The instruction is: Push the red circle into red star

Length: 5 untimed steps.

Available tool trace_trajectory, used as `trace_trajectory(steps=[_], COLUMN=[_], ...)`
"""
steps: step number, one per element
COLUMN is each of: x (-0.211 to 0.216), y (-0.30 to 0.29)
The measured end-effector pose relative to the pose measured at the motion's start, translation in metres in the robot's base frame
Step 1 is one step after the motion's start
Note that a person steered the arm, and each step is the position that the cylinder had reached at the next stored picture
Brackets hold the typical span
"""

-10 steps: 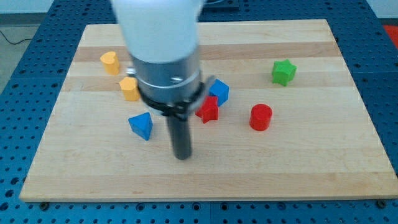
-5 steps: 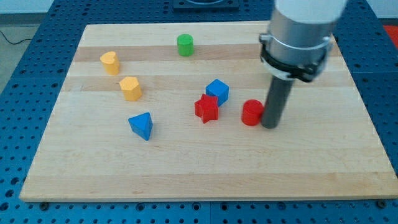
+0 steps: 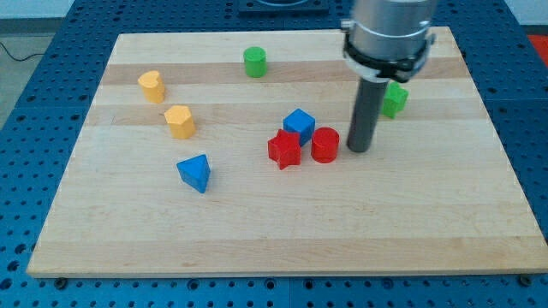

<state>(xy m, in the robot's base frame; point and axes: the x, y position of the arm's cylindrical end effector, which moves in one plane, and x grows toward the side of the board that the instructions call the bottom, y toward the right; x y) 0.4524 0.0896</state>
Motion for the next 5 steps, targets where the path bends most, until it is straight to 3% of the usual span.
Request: trace_trajectory(steps=[2, 4, 5], x=[-0.001, -0.011, -0.048], y=[-0.013, 0.153, 0.198])
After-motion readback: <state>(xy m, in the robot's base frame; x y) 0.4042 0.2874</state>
